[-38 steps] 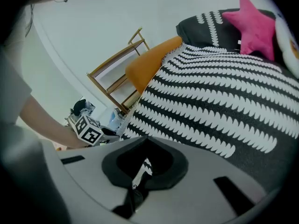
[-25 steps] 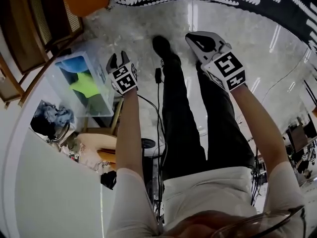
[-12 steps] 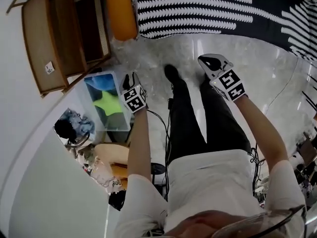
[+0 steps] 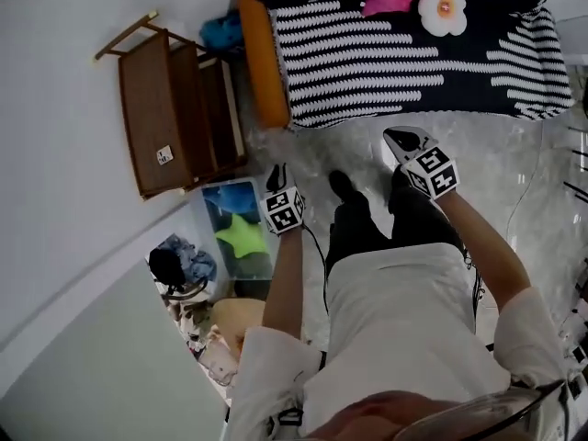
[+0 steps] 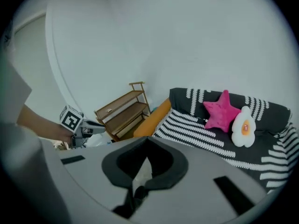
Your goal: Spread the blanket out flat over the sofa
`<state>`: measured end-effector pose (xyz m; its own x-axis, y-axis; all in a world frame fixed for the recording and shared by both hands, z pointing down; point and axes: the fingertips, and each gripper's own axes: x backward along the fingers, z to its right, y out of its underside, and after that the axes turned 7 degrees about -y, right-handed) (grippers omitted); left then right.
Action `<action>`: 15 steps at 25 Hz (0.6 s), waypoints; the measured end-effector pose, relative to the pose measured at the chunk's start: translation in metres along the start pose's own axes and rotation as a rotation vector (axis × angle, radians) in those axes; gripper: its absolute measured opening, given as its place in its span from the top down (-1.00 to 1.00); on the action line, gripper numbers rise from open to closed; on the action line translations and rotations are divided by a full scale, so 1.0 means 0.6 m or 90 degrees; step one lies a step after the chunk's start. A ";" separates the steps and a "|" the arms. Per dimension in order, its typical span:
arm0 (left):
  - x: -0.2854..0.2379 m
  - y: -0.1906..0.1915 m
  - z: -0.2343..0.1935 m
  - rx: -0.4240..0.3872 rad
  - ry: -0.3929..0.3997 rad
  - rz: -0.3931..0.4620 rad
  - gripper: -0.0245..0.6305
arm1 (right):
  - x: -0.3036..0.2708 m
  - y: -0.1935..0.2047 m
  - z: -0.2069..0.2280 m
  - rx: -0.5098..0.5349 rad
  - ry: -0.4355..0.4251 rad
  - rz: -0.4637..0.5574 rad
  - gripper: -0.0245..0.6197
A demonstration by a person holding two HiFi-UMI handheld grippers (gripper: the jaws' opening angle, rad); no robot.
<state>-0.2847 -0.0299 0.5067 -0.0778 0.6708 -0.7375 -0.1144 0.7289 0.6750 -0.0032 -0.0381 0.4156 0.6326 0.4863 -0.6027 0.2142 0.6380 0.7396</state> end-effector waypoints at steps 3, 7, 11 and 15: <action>0.055 -0.046 0.024 -0.023 0.032 0.027 0.65 | 0.050 -0.040 -0.022 -0.009 0.011 0.028 0.91; 0.118 -0.122 0.056 -0.091 0.059 0.095 0.65 | 0.114 -0.090 -0.031 -0.006 0.041 0.066 0.91; 0.193 -0.182 0.087 -0.099 0.102 0.137 0.66 | 0.180 -0.117 -0.048 0.009 0.071 0.079 0.91; 0.275 -0.246 0.109 -0.123 0.107 0.213 0.73 | 0.248 -0.142 -0.067 0.025 0.079 0.105 0.91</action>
<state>-0.2157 -0.0181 0.2866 -0.3002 0.8227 -0.4827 -0.2387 0.4251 0.8731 0.0426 0.0041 0.2509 0.5651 0.6537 -0.5033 0.1453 0.5216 0.8407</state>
